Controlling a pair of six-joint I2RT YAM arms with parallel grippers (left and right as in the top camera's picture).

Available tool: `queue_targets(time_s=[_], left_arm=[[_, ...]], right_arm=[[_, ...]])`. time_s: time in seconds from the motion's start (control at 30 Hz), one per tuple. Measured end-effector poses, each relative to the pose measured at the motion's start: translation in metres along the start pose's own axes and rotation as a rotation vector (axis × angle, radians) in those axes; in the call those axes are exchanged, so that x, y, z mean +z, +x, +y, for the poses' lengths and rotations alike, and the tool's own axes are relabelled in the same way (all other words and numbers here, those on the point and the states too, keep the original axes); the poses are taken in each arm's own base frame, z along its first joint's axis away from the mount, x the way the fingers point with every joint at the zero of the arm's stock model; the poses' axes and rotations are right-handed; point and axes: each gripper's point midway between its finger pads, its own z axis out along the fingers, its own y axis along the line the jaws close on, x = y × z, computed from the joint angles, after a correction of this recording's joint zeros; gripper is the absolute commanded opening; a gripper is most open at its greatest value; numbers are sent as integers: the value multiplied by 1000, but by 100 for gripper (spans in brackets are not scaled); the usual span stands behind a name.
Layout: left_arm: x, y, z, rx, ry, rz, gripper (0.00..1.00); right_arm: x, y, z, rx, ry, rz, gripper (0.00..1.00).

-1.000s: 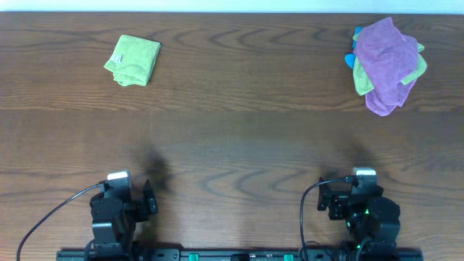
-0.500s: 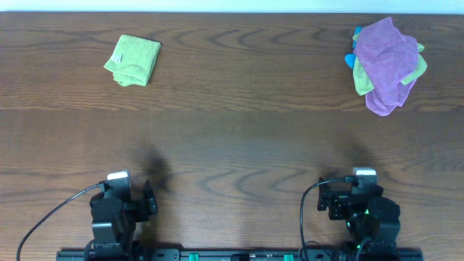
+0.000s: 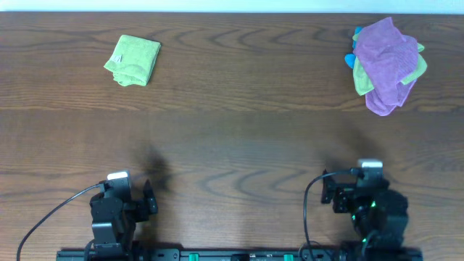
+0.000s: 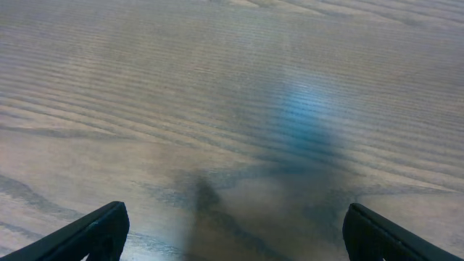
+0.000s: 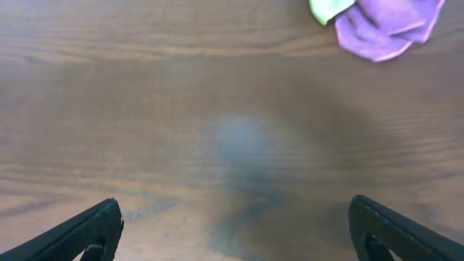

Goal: Fold the cloth
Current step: 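Reach the right gripper to the cloth pile and grasp the purple cloth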

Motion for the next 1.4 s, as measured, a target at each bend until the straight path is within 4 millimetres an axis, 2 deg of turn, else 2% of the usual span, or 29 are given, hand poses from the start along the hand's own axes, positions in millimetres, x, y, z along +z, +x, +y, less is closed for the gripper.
queue_targets(time_s=[0.17,0.3,0.57,0.63,0.73,0.83,1.03,1.23,1.4], left_arm=[[0,0,0,0,0,0,96],[0,0,0,0,0,-2,95],[0,-1,0,0,0,-4,95],[0,-1,0,0,0,-5,95],[0,-1,0,0,0,-5,95],[0,-1,0,0,0,-5,95],[0,-1,0,0,1,-5,96],[0,-1,0,0,0,-5,95],[0,-1,0,0,0,-5,95]], right_arm=[[-8,-52,-8,27,42,51,99],[5,-93,-17,66,75,106,99],[58,-172,-52,142,156,176,99],[77,-196,-70,166,185,176,99],[100,-214,-96,200,223,185,99],[122,-224,-123,234,257,202,99],[161,-224,-158,262,284,218,99],[203,-214,-172,252,278,209,99],[228,-196,-177,254,276,237,99]])
